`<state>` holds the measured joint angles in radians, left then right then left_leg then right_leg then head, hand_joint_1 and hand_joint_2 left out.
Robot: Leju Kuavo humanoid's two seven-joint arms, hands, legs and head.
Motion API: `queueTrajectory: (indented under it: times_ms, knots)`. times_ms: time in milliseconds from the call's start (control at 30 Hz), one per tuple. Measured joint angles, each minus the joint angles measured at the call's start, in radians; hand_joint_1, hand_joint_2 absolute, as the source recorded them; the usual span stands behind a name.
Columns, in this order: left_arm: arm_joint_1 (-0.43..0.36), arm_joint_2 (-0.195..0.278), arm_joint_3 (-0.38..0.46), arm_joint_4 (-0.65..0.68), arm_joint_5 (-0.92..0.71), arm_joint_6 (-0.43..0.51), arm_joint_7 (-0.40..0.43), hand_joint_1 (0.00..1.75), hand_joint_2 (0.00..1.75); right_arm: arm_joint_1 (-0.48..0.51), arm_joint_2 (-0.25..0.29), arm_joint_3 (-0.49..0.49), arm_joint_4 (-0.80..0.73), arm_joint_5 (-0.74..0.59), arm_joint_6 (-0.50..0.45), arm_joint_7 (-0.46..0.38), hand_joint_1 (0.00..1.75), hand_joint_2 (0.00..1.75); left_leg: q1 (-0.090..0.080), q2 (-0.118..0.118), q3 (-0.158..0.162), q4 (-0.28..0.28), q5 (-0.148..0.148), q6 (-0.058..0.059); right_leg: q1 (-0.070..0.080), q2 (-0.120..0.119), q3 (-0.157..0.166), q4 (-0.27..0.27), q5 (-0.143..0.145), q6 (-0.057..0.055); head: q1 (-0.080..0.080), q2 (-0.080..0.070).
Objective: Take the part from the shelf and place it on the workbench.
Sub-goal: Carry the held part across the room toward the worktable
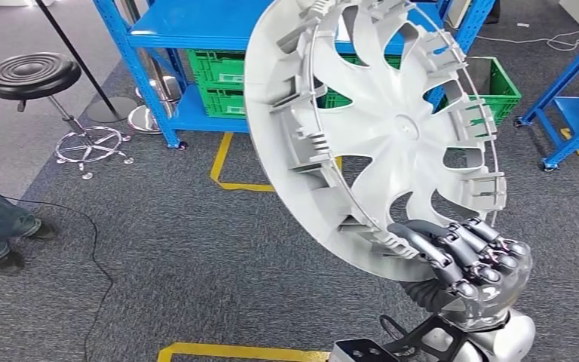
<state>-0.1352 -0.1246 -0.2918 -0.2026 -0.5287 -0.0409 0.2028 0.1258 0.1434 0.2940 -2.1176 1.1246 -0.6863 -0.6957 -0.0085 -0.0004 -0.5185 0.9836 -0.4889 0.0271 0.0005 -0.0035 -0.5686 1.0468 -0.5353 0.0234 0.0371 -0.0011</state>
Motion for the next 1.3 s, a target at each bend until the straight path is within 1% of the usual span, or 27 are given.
queueTrajectory:
  times_ms: [33, 100, 133, 167, 200, 233, 267, 300, 333, 367, 433, 467, 500, 533, 600, 633, 667, 700, 767, 800, 833, 900, 933, 1033, 1067, 1167, 1300]
  knots:
    - [0.000, -0.002, 0.000, 0.000, -0.001, 0.000, 0.000, 0.00, 1.75, -0.001, 0.000, 0.001, -0.001, -0.001, 0.000, 0.000, 1.75, 1.75, 0.002, 0.001, 0.000, -0.005, 0.002, 0.004, -0.001, 0.001, -0.025, 0.050, -0.029, 0.005, 0.002, 0.000]
    - [0.000, -0.001, 0.000, 0.000, -0.002, -0.001, 0.000, 0.00, 1.75, -0.002, -0.001, 0.005, -0.002, -0.002, 0.000, 0.000, 1.75, 1.75, 0.003, 0.001, -0.003, -0.005, 0.004, 0.007, -0.006, 0.001, -0.084, 0.182, -0.083, 0.013, 0.005, 0.000]
    - [0.000, -0.001, 0.000, 0.000, -0.003, -0.002, 0.000, 0.00, 1.75, -0.002, -0.001, 0.006, -0.002, -0.003, 0.000, 0.000, 1.75, 1.75, 0.003, 0.002, -0.004, -0.003, 0.004, 0.007, -0.007, 0.001, -0.105, 0.229, -0.093, 0.016, 0.004, 0.000]
    - [0.000, -0.001, 0.000, 0.000, -0.003, -0.002, 0.000, 0.00, 1.75, -0.001, -0.002, 0.006, -0.002, -0.004, 0.000, 0.000, 1.75, 1.75, 0.003, 0.002, -0.004, -0.001, 0.004, 0.007, -0.009, 0.001, -0.110, 0.240, -0.084, 0.018, 0.005, 0.000]
    - [-0.001, -0.002, -0.001, 0.000, -0.004, -0.003, 0.000, 0.00, 1.75, -0.001, -0.003, 0.007, -0.002, -0.005, 0.000, 0.000, 1.75, 1.75, 0.003, 0.001, -0.004, 0.001, 0.003, 0.006, -0.010, 0.001, -0.097, 0.211, -0.057, 0.019, 0.005, 0.000]
    - [-0.001, -0.002, -0.001, 0.000, -0.004, -0.004, 0.000, 0.00, 1.75, -0.002, -0.004, 0.007, -0.002, -0.007, 0.000, 0.000, 1.75, 1.75, 0.003, 0.000, -0.004, 0.005, 0.001, 0.004, -0.012, 0.000, -0.068, 0.149, -0.018, 0.020, 0.005, 0.000]
    - [-0.002, -0.002, -0.001, 0.000, -0.005, -0.004, 0.000, 0.00, 1.75, -0.003, -0.004, 0.008, -0.001, -0.009, 0.000, 0.000, 1.75, 1.75, 0.002, -0.001, -0.004, 0.008, -0.001, 0.001, -0.012, 0.000, -0.035, 0.082, 0.011, 0.020, 0.005, 0.000]
    - [-0.002, -0.002, -0.002, 0.000, -0.006, -0.005, 0.000, 0.00, 1.75, -0.004, -0.005, 0.009, -0.002, -0.012, 0.000, 0.000, 1.75, 1.75, 0.001, -0.001, -0.008, 0.014, -0.003, -0.003, -0.013, 0.000, -0.006, 0.023, 0.030, 0.018, 0.005, 0.000]
    - [-0.003, -0.002, -0.003, 0.000, -0.008, -0.005, 0.000, 0.00, 1.75, -0.005, -0.005, 0.011, -0.003, -0.017, 0.000, 0.000, 1.75, 1.75, -0.001, -0.002, -0.012, 0.020, -0.004, -0.008, -0.012, 0.000, 0.011, -0.012, 0.036, 0.015, 0.004, 0.000]
    - [-0.004, -0.002, -0.004, 0.000, -0.009, -0.006, 0.000, 0.00, 1.75, -0.006, -0.005, 0.013, -0.003, -0.023, 0.000, 0.000, 1.75, 1.75, -0.003, -0.002, -0.018, 0.024, -0.003, -0.012, -0.011, 0.002, 0.016, -0.023, 0.032, 0.011, 0.004, 0.000]
    - [-0.006, -0.001, -0.005, 0.000, -0.015, -0.008, 0.000, 0.00, 1.75, -0.005, -0.006, 0.016, -0.005, -0.037, 0.000, 0.001, 1.75, 1.75, -0.003, -0.002, -0.024, 0.029, -0.004, -0.019, -0.012, 0.003, 0.013, -0.025, 0.033, 0.001, 0.002, 0.000]
    - [-0.007, 0.000, -0.005, 0.000, -0.017, -0.008, 0.000, 0.00, 1.75, -0.005, -0.006, 0.017, -0.005, -0.042, 0.000, 0.001, 1.75, 1.75, -0.003, -0.002, -0.027, 0.039, -0.014, -0.023, -0.014, 0.002, 0.012, -0.026, 0.035, -0.004, 0.001, 0.000]
    - [-0.008, 0.000, -0.005, 0.000, -0.019, -0.009, 0.000, 0.00, 1.75, -0.005, -0.006, 0.018, -0.005, -0.047, 0.000, 0.001, 1.75, 1.75, -0.002, -0.002, -0.036, 0.063, -0.033, -0.029, -0.016, 0.001, 0.012, -0.027, 0.036, -0.009, -0.001, 0.000]
    - [-0.010, 0.000, -0.005, 0.000, -0.019, -0.010, 0.000, 0.00, 1.75, -0.005, -0.006, 0.019, -0.005, -0.050, 0.000, 0.001, 1.75, 1.75, -0.001, -0.002, -0.053, 0.107, -0.062, -0.034, -0.017, -0.001, 0.011, -0.028, 0.038, -0.015, -0.002, 0.000]
    - [-0.016, 0.000, -0.005, 0.000, -0.019, -0.012, -0.001, 0.00, 1.75, -0.005, -0.006, 0.022, -0.005, -0.054, 0.000, 0.000, 1.75, 1.75, 0.001, -0.002, -0.101, 0.238, -0.126, -0.041, -0.016, -0.002, 0.009, -0.028, 0.038, -0.020, -0.005, 0.000]
    - [-0.018, 0.000, -0.005, 0.000, -0.020, -0.012, -0.001, 0.00, 1.75, -0.005, -0.007, 0.022, -0.005, -0.056, 0.000, 0.000, 1.75, 1.75, 0.001, -0.002, -0.118, 0.290, -0.144, -0.042, -0.015, -0.003, 0.008, -0.028, 0.039, -0.021, -0.005, 0.000]
    - [-0.020, 0.000, -0.005, 0.000, -0.021, -0.012, -0.001, 0.00, 1.75, -0.004, -0.007, 0.023, -0.005, -0.058, 0.000, 0.000, 1.75, 1.75, 0.001, -0.002, -0.121, 0.311, -0.143, -0.041, -0.014, -0.003, 0.008, -0.027, 0.039, -0.022, -0.005, 0.000]
    - [-0.020, 0.000, -0.005, 0.000, -0.022, -0.012, -0.001, 0.00, 1.75, -0.004, -0.007, 0.023, -0.005, -0.061, 0.000, 0.000, 1.75, 1.75, 0.001, -0.002, -0.107, 0.291, -0.122, -0.038, -0.013, -0.002, 0.009, -0.027, 0.040, -0.022, -0.005, 0.000]
    - [-0.014, 0.000, -0.007, 0.000, -0.026, -0.012, 0.000, 0.00, 1.75, -0.004, -0.007, 0.025, -0.005, -0.066, 0.000, 0.000, 1.75, 1.75, 0.000, -0.003, -0.047, 0.169, -0.052, -0.028, -0.012, 0.001, 0.011, -0.027, 0.040, -0.022, -0.005, 0.000]
    - [-0.010, 0.000, -0.007, 0.000, -0.027, -0.012, 0.000, 0.00, 1.75, -0.005, -0.007, 0.025, -0.005, -0.068, 0.000, 0.000, 1.75, 1.75, -0.001, -0.003, -0.022, 0.110, -0.025, -0.023, -0.010, 0.002, 0.011, -0.026, 0.041, -0.020, -0.004, 0.000]
    - [-0.007, 0.000, -0.008, 0.000, -0.028, -0.012, 0.000, 0.00, 1.75, -0.005, -0.007, 0.026, -0.005, -0.069, 0.000, 0.000, 1.75, 1.75, -0.003, -0.003, -0.007, 0.071, -0.011, -0.018, -0.009, 0.002, 0.008, -0.026, 0.043, -0.017, -0.005, 0.000]
    - [-0.005, 0.000, -0.008, 0.000, -0.028, -0.012, 0.000, 0.00, 1.75, -0.005, -0.007, 0.028, -0.005, -0.073, -0.001, 0.000, 1.75, 1.75, -0.007, -0.003, -0.003, 0.044, -0.011, -0.012, -0.007, 0.001, -0.002, -0.025, 0.050, -0.007, -0.004, 0.000]
    - [-0.005, -0.001, -0.008, 0.000, -0.029, -0.012, 0.000, 0.00, 1.75, -0.005, -0.007, 0.030, -0.005, -0.075, -0.001, 0.000, 1.75, 1.75, -0.006, -0.003, -0.004, 0.035, -0.014, -0.014, -0.006, -0.001, -0.006, -0.026, 0.051, -0.009, -0.004, 0.000]
    - [-0.006, -0.006, -0.009, 0.000, -0.030, -0.012, 0.000, 0.00, 1.75, -0.005, -0.008, 0.034, -0.005, -0.086, -0.001, 0.000, 1.75, 1.75, -0.003, -0.004, -0.005, 0.016, -0.015, -0.024, -0.003, -0.003, -0.013, -0.028, 0.057, -0.037, -0.003, 0.000]
    - [-0.006, -0.006, -0.010, 0.000, -0.031, -0.012, 0.000, 0.00, 1.75, -0.005, -0.008, 0.035, -0.005, -0.089, -0.001, 0.000, 1.75, 1.75, -0.004, -0.004, -0.006, 0.016, -0.014, -0.022, -0.003, -0.003, -0.013, -0.031, 0.061, -0.039, -0.003, 0.000]
    - [-0.008, -0.007, -0.013, 0.000, -0.035, -0.012, 0.000, 0.00, 1.75, -0.006, -0.008, 0.038, -0.005, -0.095, -0.001, 0.000, 1.75, 1.75, -0.006, -0.003, -0.008, 0.018, -0.010, -0.014, -0.004, -0.002, -0.011, -0.041, 0.071, -0.025, -0.003, 0.000]
    - [-0.009, -0.006, -0.014, 0.000, -0.037, -0.012, 0.000, 0.00, 1.75, -0.006, -0.009, 0.040, -0.004, -0.107, -0.001, 0.001, 1.75, 1.75, -0.012, -0.002, -0.015, 0.024, -0.008, -0.002, -0.012, -0.002, -0.012, -0.048, 0.082, 0.000, -0.003, 0.000]
